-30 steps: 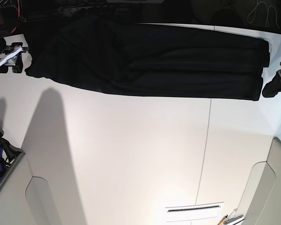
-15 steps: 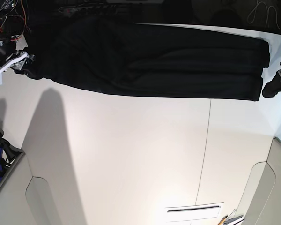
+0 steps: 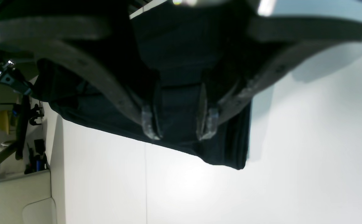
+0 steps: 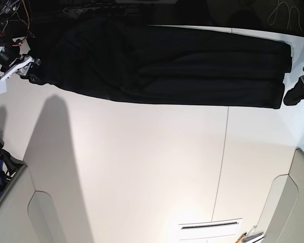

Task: Fold the T-shirt properly
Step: 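Hold the folded black shirt strip with both grippers, then pull the strip ends taut with both grippers, straightening the strip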

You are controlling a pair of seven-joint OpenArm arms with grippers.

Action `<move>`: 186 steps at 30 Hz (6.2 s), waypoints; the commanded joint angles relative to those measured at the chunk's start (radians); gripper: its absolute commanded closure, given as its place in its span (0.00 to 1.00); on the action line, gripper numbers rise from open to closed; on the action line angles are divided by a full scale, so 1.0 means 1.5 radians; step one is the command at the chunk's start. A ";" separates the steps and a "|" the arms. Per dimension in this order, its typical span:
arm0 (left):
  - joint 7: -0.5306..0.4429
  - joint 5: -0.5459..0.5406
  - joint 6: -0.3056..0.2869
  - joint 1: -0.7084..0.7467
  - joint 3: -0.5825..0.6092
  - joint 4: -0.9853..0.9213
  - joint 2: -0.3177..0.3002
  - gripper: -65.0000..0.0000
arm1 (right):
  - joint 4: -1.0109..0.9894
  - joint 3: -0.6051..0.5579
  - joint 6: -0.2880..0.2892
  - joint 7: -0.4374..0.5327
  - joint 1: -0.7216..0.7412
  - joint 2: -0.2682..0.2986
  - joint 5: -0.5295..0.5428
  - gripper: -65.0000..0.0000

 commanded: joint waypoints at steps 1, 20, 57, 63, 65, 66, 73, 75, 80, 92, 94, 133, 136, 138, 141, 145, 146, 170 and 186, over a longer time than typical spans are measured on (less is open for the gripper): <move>-0.007 -0.016 -0.006 -0.005 -0.006 0.011 -0.019 0.66 | 0.009 0.002 0.005 0.005 -0.004 0.009 0.012 0.60; -0.007 -0.017 -0.006 -0.005 -0.006 0.011 -0.019 0.66 | 0.008 0.000 0.019 0.042 0.033 -0.002 0.025 1.00; -0.007 -0.017 -0.006 -0.005 -0.006 0.011 -0.018 0.66 | 0.031 0.006 0.017 0.054 -0.032 -0.028 -0.026 0.58; -0.008 -0.017 -0.006 -0.005 -0.006 0.011 -0.019 0.66 | 0.002 0.006 0.017 0.069 -0.030 -0.028 -0.026 0.58; -0.008 -0.017 -0.006 -0.005 -0.006 0.011 -0.019 0.66 | -0.005 0.006 0.017 0.069 -0.023 -0.028 -0.025 0.58; -0.008 -0.017 -0.006 -0.005 -0.006 0.011 -0.019 0.66 | -0.008 0.006 0.017 0.069 -0.019 -0.028 -0.025 0.58; -0.007 -0.017 -0.006 -0.005 -0.006 0.011 -0.019 0.66 | -0.044 0.006 0.016 0.066 0.021 -0.028 -0.021 0.76; -0.007 -0.017 -0.006 -0.005 -0.006 0.011 -0.019 0.66 | -0.058 0.005 0.012 0.066 0.025 -0.028 -0.020 0.86; -0.007 -0.017 -0.006 -0.005 -0.006 0.011 -0.019 0.66 | -0.079 0.004 0.012 0.067 0.025 -0.028 -0.018 1.00; -0.007 -0.017 -0.006 -0.005 -0.006 0.011 -0.019 0.66 | -0.081 0.004 0.020 0.070 0.106 -0.028 -0.030 1.00; -0.007 -0.017 -0.006 -0.005 -0.006 0.011 -0.019 0.66 | -0.081 0.004 0.020 0.074 0.110 -0.028 -0.040 1.00; -0.055 0.052 -0.006 -0.005 -0.006 0.011 -0.019 0.66 | 0.035 0.006 0.037 0.131 0.114 -0.008 -0.083 0.56; -0.055 0.051 -0.006 -0.005 -0.006 0.011 -0.019 0.66 | 0.043 0.006 0.036 0.134 0.114 -0.008 -0.119 0.56; -0.055 0.051 -0.006 -0.005 -0.006 0.011 -0.019 0.66 | 0.043 0.006 0.036 0.134 0.114 -0.008 -0.135 0.56; -0.055 0.051 -0.006 -0.005 -0.006 0.011 -0.019 0.66 | 0.043 0.006 0.037 0.134 0.114 -0.008 -0.142 0.56; -0.055 0.051 -0.006 -0.005 -0.006 0.011 -0.019 0.66 | 0.043 0.006 0.037 0.136 0.114 -0.007 -0.141 0.56; -0.054 0.051 -0.006 -0.005 -0.006 0.011 -0.019 0.66 | 0.043 0.006 0.037 0.137 0.114 -0.007 -0.141 0.56; -0.052 0.061 -0.006 -0.002 -0.006 0.011 -0.019 0.65 | 0.042 0.006 0.021 0.137 0.113 0.044 -0.178 0.38; -0.114 0.069 -0.006 0.108 -0.006 0.010 0.047 0.51 | 0.042 -0.082 0.062 0.111 0.113 0.014 -0.026 0.38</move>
